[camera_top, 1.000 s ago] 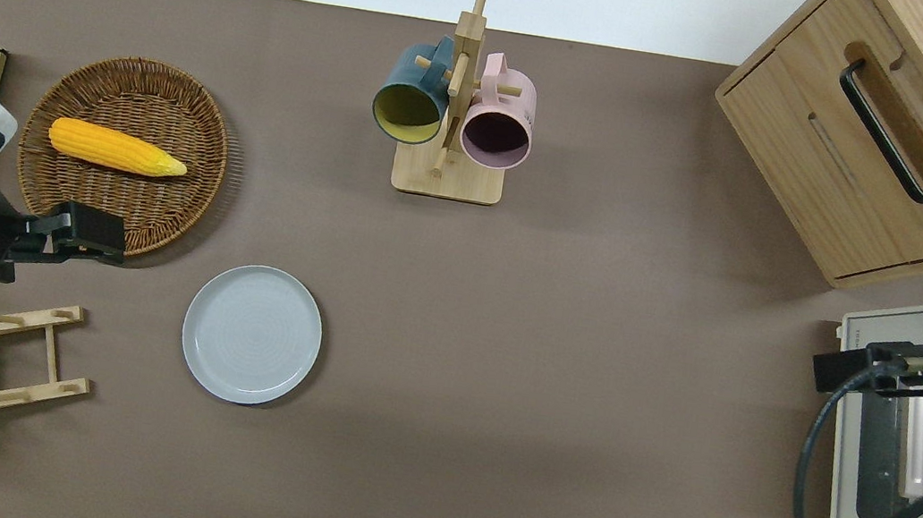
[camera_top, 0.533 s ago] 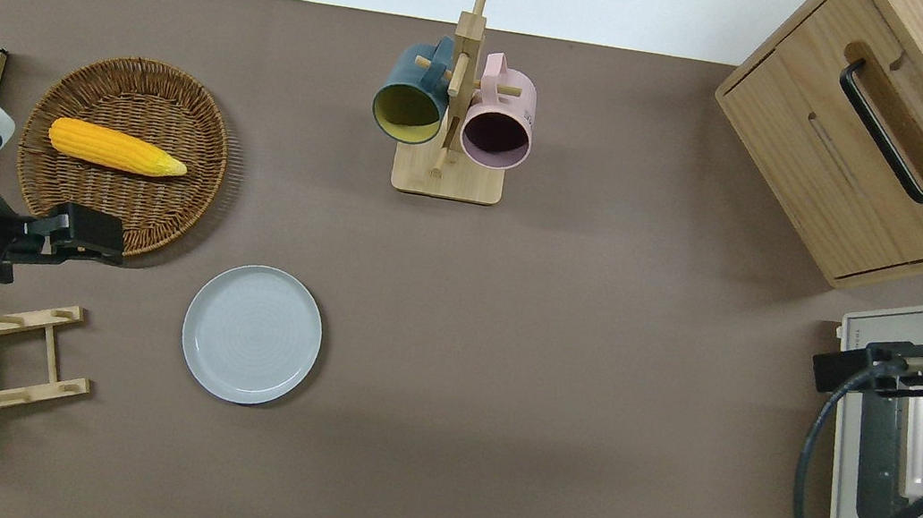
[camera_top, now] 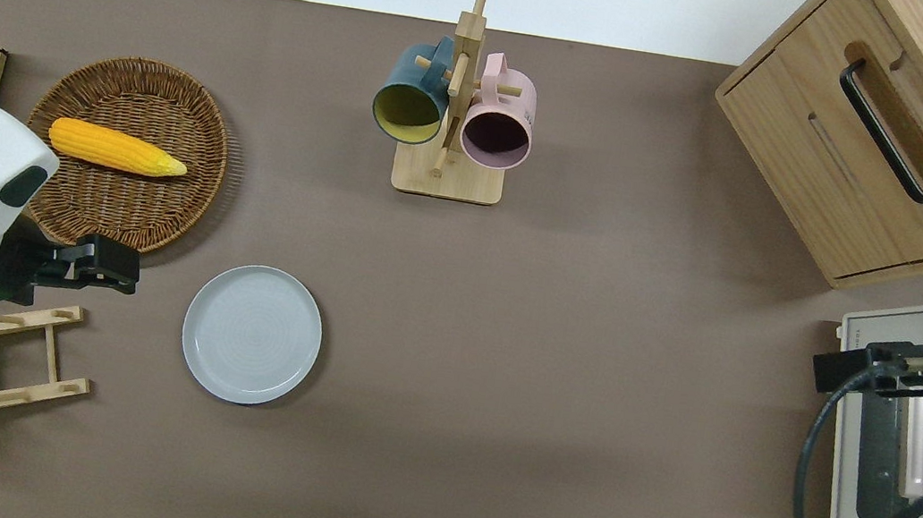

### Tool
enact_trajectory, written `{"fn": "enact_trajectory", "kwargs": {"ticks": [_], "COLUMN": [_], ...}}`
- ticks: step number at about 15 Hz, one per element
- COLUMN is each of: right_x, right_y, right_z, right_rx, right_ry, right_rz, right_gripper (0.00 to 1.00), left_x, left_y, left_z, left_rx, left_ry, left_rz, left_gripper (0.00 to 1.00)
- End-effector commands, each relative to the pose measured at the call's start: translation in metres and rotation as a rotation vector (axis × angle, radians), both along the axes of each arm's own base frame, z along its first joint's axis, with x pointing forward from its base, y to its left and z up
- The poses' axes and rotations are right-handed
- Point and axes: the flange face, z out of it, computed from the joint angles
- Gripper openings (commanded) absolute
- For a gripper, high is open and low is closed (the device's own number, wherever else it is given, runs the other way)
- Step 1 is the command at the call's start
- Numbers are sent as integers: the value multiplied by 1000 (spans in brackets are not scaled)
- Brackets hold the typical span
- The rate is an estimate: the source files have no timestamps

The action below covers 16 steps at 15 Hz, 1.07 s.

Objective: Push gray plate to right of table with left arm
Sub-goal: 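Move the left gripper to the near edge of the gray plate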

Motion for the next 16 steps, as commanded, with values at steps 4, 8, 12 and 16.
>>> {"fn": "enact_trajectory", "kwargs": {"ticks": [4, 8, 12, 16], "right_x": [-4, -4, -4, -4], "right_y": [0, 0, 0, 0], "right_z": [3, 3, 3, 3], "right_rx": [1, 1, 1, 1], "right_ry": [-1, -1, -1, -1], "right_rz": [7, 7, 7, 7], "right_gripper": [996, 996, 996, 996], "left_x": [-10, -17, -21, -21], "left_y": [18, 17, 17, 14], "left_z": [-88, -127, -169, -205], "left_rx": [26, 27, 26, 25], "left_ry": [30, 35, 35, 44], "left_rz": [-35, -39, -40, -46], "left_gripper": [995, 991, 991, 991]}}
